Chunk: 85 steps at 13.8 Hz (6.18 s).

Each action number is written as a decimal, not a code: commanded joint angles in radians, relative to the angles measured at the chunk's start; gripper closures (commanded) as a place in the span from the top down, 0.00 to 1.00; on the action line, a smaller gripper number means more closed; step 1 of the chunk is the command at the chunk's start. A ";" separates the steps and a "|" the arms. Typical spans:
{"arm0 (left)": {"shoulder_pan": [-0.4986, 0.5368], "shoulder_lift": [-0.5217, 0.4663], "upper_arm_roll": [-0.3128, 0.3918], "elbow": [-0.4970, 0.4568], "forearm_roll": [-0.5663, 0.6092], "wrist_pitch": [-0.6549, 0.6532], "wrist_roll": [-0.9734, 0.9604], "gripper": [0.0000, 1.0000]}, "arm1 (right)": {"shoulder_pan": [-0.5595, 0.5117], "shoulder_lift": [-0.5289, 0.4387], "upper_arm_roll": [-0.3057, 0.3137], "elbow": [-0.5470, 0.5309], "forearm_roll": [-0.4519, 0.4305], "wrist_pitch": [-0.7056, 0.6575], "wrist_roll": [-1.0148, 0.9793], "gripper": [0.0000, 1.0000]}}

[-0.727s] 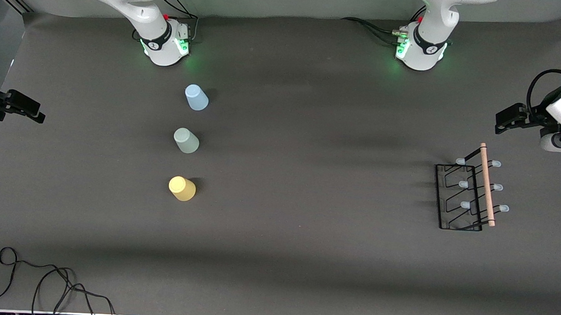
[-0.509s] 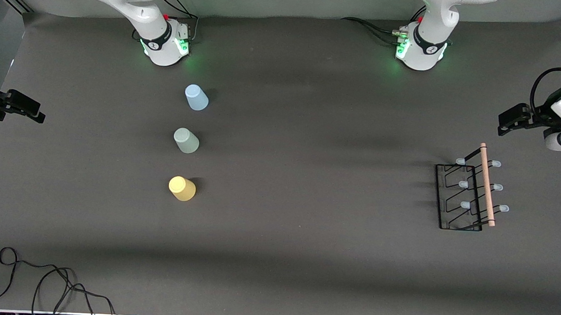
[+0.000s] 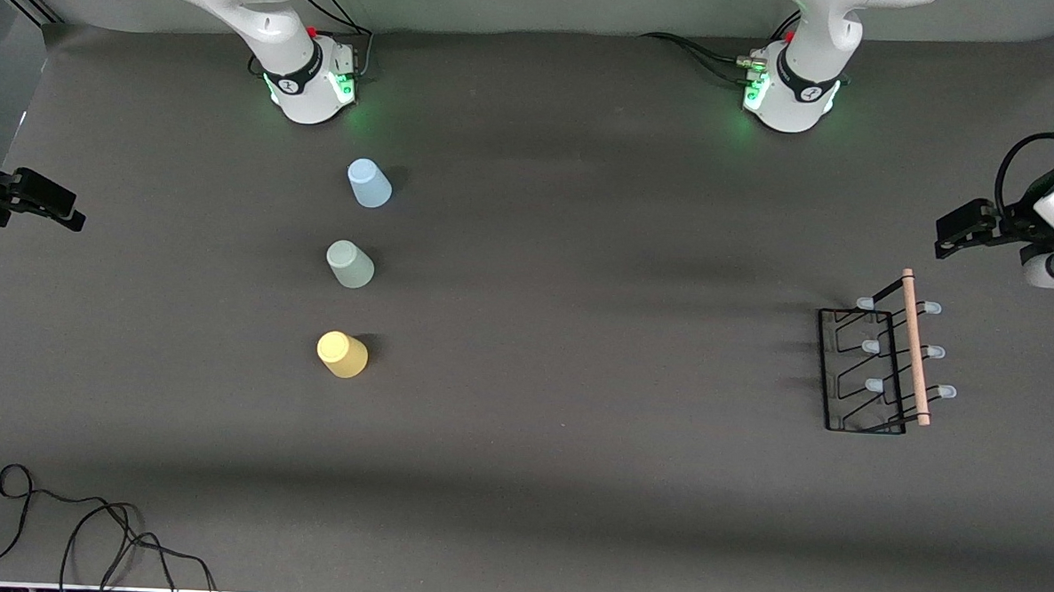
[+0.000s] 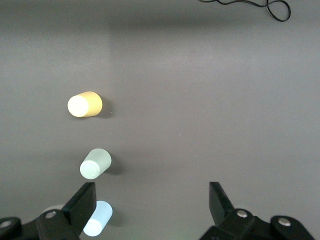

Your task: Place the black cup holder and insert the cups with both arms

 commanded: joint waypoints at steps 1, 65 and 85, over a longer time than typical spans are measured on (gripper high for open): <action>0.013 -0.010 0.006 -0.113 -0.002 0.137 0.014 0.98 | -0.010 0.011 0.004 0.026 -0.011 -0.020 -0.014 1.00; -0.786 0.565 -0.135 0.134 -0.101 0.512 -1.040 0.29 | -0.081 0.019 -0.010 -0.031 0.043 0.038 -0.030 1.00; -0.226 0.148 -0.109 0.018 0.077 0.021 -0.527 0.98 | 0.085 -0.012 -0.004 -0.036 0.055 -0.042 0.141 1.00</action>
